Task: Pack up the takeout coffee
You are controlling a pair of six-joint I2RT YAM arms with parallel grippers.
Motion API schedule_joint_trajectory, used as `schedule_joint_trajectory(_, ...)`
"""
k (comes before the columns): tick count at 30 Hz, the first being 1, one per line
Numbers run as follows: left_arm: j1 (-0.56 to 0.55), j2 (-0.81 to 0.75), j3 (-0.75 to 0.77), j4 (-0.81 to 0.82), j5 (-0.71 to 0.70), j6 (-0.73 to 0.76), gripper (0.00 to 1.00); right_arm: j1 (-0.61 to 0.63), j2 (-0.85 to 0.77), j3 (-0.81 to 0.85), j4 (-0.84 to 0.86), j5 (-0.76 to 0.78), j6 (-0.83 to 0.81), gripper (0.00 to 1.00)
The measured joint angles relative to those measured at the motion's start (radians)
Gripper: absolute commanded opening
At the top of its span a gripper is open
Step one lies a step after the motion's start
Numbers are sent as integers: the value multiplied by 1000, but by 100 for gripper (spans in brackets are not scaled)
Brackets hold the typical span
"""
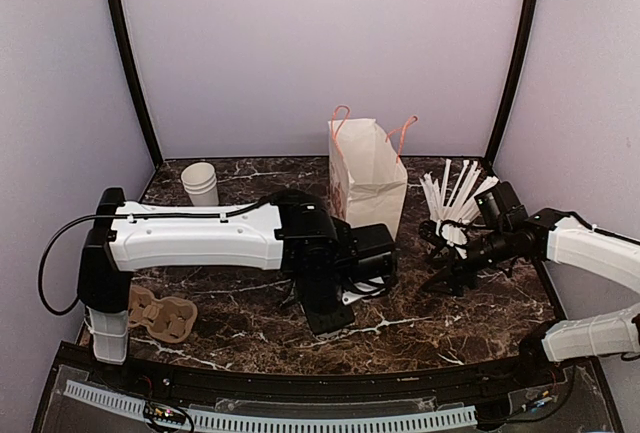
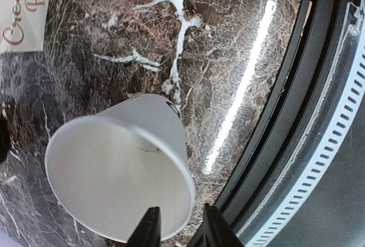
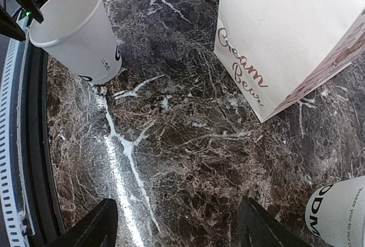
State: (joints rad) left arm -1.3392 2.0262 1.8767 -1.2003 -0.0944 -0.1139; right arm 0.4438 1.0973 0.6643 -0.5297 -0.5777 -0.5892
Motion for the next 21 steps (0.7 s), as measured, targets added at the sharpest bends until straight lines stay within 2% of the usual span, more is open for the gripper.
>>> schedule_joint_trajectory(4, -1, 2, 31, -10, -21, 10, 42, -2, 0, 0, 0, 0, 0, 74)
schedule_joint_trajectory(7, -1, -5, 82, -12, -47, 23, 52, -7, 0, 0, 0, 0, 0, 74)
schedule_joint_trajectory(10, 3, -69, 81, 21, -105, 38, 59, -10, 0, 0, 0, 0, 0, 74)
schedule_joint_trajectory(13, 50, -231, -7, 116, -156, 48, 57, -12, 0, 0, 1, 1, 0, 74)
schedule_joint_trajectory(17, 257, -432, -109, 227, -239, 8, 51, -12, 0, 0, 3, 3, 0, 74)
schedule_joint_trajectory(19, 359, -464, -139, 258, -293, -39, 43, -12, 0, 0, 5, 4, 0, 74)
schedule_joint_trajectory(21, 425, -451, -154, 268, -317, -90, 40, -12, 0, 0, 6, 6, 0, 74)
